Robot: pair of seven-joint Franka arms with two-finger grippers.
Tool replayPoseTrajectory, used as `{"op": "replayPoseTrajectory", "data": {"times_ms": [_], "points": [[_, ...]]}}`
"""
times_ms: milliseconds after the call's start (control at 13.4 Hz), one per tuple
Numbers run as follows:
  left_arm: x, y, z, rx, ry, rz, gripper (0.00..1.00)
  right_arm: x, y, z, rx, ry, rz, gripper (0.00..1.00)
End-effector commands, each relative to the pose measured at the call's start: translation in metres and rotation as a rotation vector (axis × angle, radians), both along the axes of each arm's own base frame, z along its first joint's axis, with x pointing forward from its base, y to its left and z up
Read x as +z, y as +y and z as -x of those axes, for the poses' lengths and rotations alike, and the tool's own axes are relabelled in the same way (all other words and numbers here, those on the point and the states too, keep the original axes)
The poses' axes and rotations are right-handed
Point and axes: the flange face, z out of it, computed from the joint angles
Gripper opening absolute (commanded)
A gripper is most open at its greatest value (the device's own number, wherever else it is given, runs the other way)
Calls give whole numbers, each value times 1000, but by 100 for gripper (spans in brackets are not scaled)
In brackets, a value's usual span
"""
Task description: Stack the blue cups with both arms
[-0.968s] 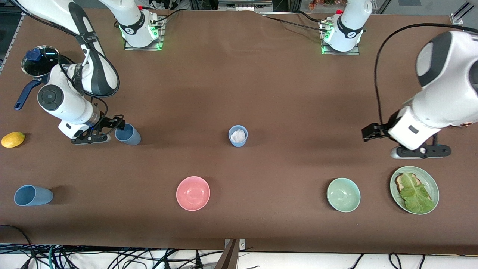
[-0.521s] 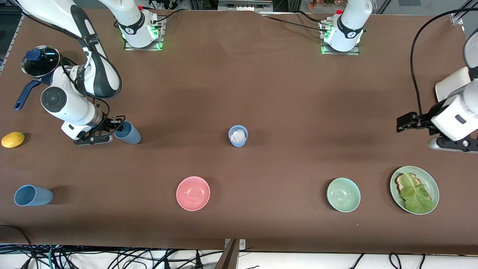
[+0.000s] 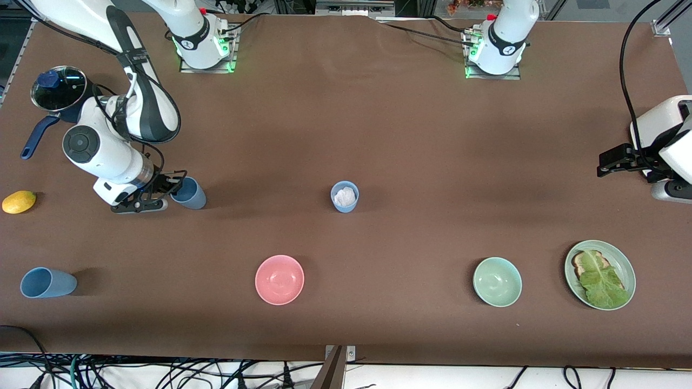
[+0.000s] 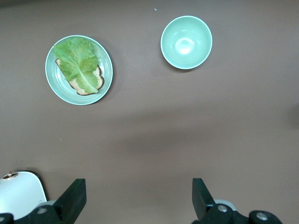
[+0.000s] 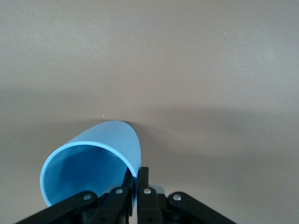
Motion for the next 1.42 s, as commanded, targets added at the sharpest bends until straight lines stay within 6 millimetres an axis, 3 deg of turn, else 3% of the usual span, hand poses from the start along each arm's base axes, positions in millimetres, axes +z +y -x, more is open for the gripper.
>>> {"op": "replayPoseTrajectory", "data": {"times_ms": [0,149,447,894,1043,1192,1341], "points": [[20,-8,8,-42,-15,4,100,6,10,-10,-5,-13,-5,0],[18,-11,9,-30,-8,-30,100,40,46,-26,-34,17,-6,0],[13,-10,13,-15,-11,-3,100,91,148,-47,-116,41,13,0],[0,-14,52,-15,-86,-7,100,121,290,-40,-224,21,1,0],[2,-19,64,-26,-106,-10,100,132,323,-34,-243,14,-2,0],[3,-25,66,-35,-106,-9,100,142,352,-28,-276,-5,-18,0],[4,-17,63,-25,-109,-10,100,147,381,-19,-298,0,-59,0]]}}
